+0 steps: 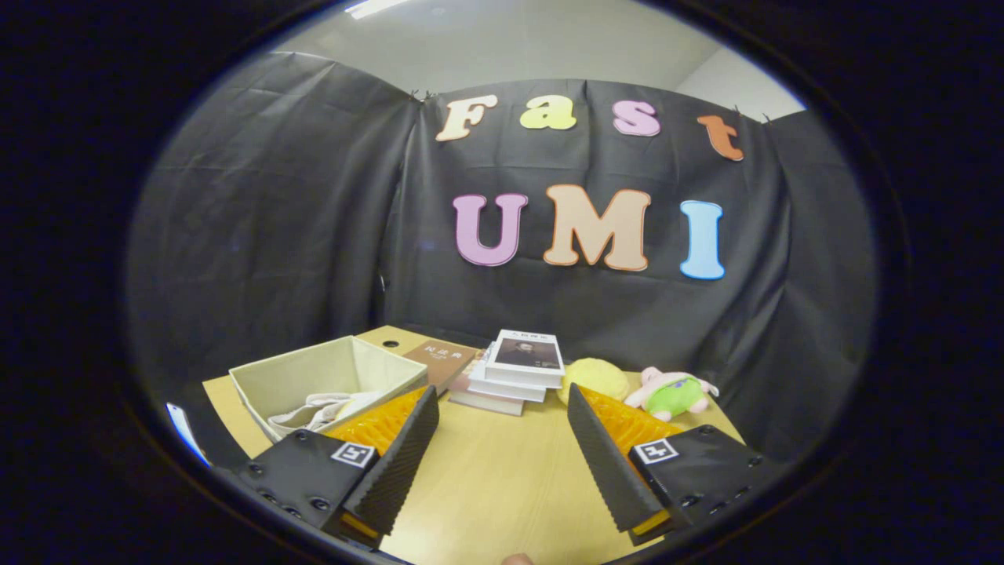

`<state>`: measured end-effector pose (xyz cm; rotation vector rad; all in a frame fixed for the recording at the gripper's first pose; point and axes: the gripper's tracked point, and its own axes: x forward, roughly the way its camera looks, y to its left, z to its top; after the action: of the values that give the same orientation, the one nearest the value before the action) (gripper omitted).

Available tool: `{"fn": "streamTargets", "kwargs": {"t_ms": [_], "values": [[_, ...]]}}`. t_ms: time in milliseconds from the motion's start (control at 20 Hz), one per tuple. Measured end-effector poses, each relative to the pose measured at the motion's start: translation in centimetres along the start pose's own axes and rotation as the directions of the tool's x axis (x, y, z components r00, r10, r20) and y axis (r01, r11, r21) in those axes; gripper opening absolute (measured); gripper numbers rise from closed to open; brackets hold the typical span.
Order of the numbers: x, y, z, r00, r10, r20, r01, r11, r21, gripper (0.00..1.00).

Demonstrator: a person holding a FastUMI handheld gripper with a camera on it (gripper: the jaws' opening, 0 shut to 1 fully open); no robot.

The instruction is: Open the storage box then place both shoes into the box .Put the left shoe in first, then the right shoe, with the right side of both shoes facing outward in a uniform manner.

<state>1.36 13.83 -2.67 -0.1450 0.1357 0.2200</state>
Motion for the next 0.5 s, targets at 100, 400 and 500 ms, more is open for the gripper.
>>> {"fn": "streamTargets", "kwargs": {"t_ms": [100,400,500], "values": [[0.6,0.5,-0.5,1.000,0.022,0.007,-0.022,1.000,0.014,1.00],[1.6,0.5,-0.9,0.999,0.009,0.041,-0.010,0.999,0.035,1.00],[1.8,0.0,-0.9,0.999,0.010,0.044,-0.013,0.998,0.060,1.00]]}}
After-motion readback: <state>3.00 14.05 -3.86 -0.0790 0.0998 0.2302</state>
